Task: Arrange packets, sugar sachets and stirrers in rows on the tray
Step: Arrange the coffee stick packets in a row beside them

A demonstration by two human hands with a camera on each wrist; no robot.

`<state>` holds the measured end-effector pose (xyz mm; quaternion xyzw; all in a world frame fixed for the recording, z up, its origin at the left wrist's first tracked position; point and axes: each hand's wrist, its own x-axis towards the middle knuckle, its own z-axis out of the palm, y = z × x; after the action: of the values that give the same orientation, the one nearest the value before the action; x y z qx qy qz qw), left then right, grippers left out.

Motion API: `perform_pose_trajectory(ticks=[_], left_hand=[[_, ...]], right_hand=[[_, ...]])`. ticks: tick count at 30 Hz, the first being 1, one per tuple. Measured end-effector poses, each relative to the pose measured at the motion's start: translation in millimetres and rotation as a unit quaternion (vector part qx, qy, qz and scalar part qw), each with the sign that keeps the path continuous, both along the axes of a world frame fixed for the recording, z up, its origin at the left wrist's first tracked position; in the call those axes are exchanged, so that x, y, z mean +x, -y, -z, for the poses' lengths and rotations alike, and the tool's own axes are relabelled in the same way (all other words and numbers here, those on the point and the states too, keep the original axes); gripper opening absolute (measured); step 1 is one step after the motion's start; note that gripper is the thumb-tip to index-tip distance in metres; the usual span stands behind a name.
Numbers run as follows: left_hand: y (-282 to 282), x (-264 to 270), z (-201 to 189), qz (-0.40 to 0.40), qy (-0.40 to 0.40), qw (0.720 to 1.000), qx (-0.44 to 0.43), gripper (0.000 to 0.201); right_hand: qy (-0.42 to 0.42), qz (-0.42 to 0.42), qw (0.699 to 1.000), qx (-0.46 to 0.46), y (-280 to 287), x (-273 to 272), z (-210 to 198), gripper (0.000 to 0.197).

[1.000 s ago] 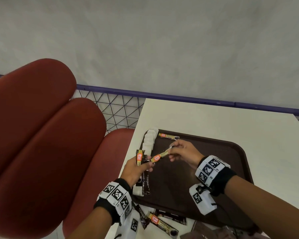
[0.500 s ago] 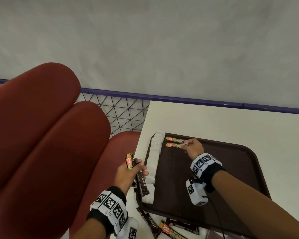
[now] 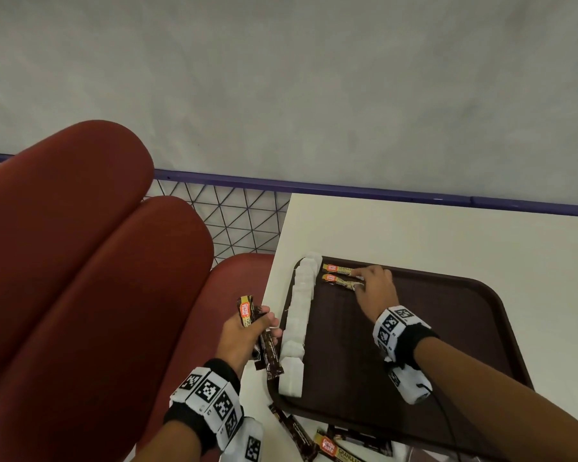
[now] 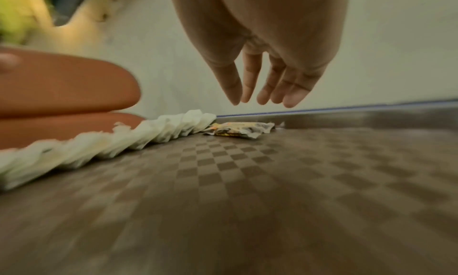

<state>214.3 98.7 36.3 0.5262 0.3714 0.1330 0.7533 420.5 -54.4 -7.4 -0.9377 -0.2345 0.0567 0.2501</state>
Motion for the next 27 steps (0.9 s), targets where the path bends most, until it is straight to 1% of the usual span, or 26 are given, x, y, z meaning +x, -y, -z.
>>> perform_pose_trajectory(ticks=[3, 5, 8, 14, 17, 23, 27], left_hand=[[3, 3, -1, 0.004, 0.002, 1.0, -0.002, 0.012], [5, 4, -1, 0.007, 0.004, 1.0, 0.001, 0.012], [6, 4, -1, 0.006, 0.009, 1.0, -0.003, 0.011], [6, 2, 1, 0.003, 0.008, 1.0, -0.002, 0.014], [7, 0, 1, -0.002, 0.014, 1.0, -0.01, 0.012], [10, 2, 0, -0.002, 0.019, 1.0, -0.007, 0.009], [13, 5, -1, -0.001, 0.016, 1.0, 0.009, 0.008]], right_hand=[[0.03, -0.102, 0.993, -0.059, -2, -10, 4, 0.041], [0.02, -0.129, 0.987, -0.094, -4, -14, 5, 0.044], [-0.005, -0.127, 0.983, -0.131, -6, -17, 6, 0.047], [0.025, -0.144, 0.976, -0.161, -10, -17, 8, 0.049], [0.03, -0.144, 0.974, -0.172, -10, -17, 9, 0.05], [0.042, -0.136, 0.977, -0.16, -12, -16, 7, 0.048], [0.073, -0.135, 0.982, -0.11, -11, -20, 2, 0.044]])
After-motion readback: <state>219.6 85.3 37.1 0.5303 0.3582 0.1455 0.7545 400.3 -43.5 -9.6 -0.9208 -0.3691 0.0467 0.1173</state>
